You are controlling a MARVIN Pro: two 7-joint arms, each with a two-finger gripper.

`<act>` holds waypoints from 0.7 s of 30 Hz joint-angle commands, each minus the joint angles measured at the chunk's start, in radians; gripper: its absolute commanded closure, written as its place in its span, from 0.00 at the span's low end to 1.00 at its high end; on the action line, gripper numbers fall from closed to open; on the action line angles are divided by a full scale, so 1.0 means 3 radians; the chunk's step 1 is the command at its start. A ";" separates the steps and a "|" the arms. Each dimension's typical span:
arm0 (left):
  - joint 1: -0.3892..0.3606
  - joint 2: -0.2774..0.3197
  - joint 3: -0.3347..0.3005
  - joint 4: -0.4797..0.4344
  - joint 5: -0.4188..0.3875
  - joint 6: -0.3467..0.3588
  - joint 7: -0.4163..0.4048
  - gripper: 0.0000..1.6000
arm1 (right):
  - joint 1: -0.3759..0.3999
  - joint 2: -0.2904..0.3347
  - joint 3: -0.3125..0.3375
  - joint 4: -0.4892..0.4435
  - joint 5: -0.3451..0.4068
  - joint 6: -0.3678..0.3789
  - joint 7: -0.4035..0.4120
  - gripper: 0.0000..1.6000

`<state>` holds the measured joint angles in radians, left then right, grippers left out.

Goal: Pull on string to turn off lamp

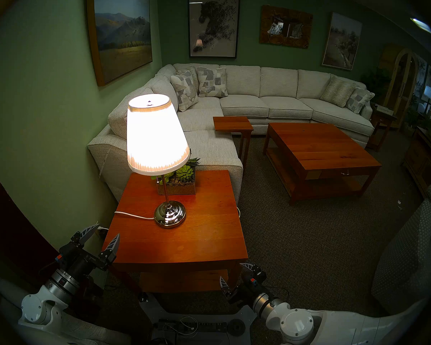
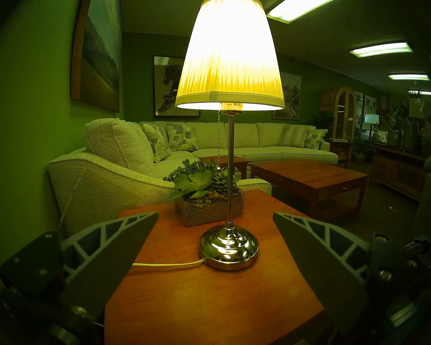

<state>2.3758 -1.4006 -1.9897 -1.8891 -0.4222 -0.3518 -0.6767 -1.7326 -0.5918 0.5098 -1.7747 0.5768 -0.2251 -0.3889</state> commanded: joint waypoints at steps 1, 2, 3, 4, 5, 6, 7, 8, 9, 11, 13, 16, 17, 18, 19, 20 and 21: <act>-0.0004 -0.0002 -0.0005 -0.0076 -0.0006 -0.0016 -0.0003 0.00 | 0.0014 -0.0001 0.0016 -0.0059 0.0002 -0.0007 -0.0005 0.00; -0.0004 -0.0002 -0.0005 -0.0076 -0.0006 -0.0016 -0.0003 0.00 | 0.0014 -0.0001 0.0015 -0.0059 0.0002 -0.0007 -0.0005 0.00; -0.0004 -0.0002 -0.0006 -0.0076 -0.0006 -0.0016 -0.0004 0.00 | 0.0015 -0.0001 0.0015 -0.0059 0.0002 -0.0007 -0.0005 0.00; -0.0004 -0.0002 -0.0006 -0.0076 -0.0006 -0.0016 -0.0004 0.00 | 0.0015 -0.0001 0.0015 -0.0059 0.0002 -0.0007 -0.0005 0.00; -0.0004 -0.0002 -0.0006 -0.0076 -0.0006 -0.0016 -0.0004 0.00 | 0.0015 -0.0001 0.0015 -0.0059 0.0002 -0.0007 -0.0005 0.00; -0.0005 -0.0002 -0.0006 -0.0076 -0.0006 -0.0016 -0.0004 0.00 | 0.0015 -0.0001 0.0014 -0.0059 0.0002 -0.0008 -0.0006 0.00; -0.0005 -0.0002 -0.0006 -0.0076 -0.0006 -0.0016 -0.0004 0.00 | 0.0015 -0.0001 0.0014 -0.0059 0.0002 -0.0008 -0.0006 0.00; -0.0005 -0.0003 -0.0006 -0.0076 -0.0006 -0.0016 -0.0004 0.00 | 0.0015 -0.0001 0.0014 -0.0059 0.0002 -0.0008 -0.0006 0.00; -0.0005 -0.0003 -0.0006 -0.0076 -0.0006 -0.0016 -0.0004 0.00 | 0.0015 -0.0001 0.0014 -0.0059 0.0002 -0.0008 -0.0006 0.00; -0.0005 -0.0003 -0.0006 -0.0076 -0.0006 -0.0016 -0.0005 0.00 | 0.0016 -0.0001 0.0014 -0.0059 0.0003 -0.0008 -0.0006 0.00; -0.0005 -0.0003 -0.0006 -0.0076 -0.0005 -0.0016 -0.0005 0.00 | 0.0016 -0.0001 0.0013 -0.0059 0.0003 -0.0008 -0.0006 0.00; -0.0128 -0.0023 0.0037 -0.0048 0.0089 -0.0053 0.0074 0.00 | 0.0017 -0.0001 0.0013 -0.0057 0.0002 -0.0009 -0.0005 0.00; -0.0145 -0.0021 0.0044 -0.0046 0.0098 -0.0042 0.0081 0.00 | 0.0017 -0.0001 0.0013 -0.0057 0.0002 -0.0009 -0.0005 0.00; -0.0257 -0.0018 0.0045 -0.0034 0.0079 -0.0039 0.0122 0.00 | 0.0017 -0.0003 0.0012 -0.0055 0.0002 -0.0010 -0.0004 0.00; -0.0301 0.0005 0.0048 -0.0037 0.0079 0.0001 0.0136 0.00 | 0.0018 -0.0003 0.0012 -0.0054 0.0001 -0.0011 -0.0004 0.00; -0.0324 0.0017 0.0051 -0.0038 0.0084 0.0019 0.0149 0.00 | 0.0018 -0.0003 0.0012 -0.0053 0.0001 -0.0011 -0.0004 0.00; -0.0405 0.0042 0.0041 -0.0045 0.0065 -0.0001 0.0158 0.00 | 0.0019 -0.0005 0.0011 -0.0050 0.0001 -0.0012 -0.0002 0.00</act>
<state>2.3604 -1.4049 -1.9792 -1.8810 -0.4005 -0.3521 -0.6574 -1.7325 -0.5915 0.5081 -1.7735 0.5772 -0.2252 -0.3889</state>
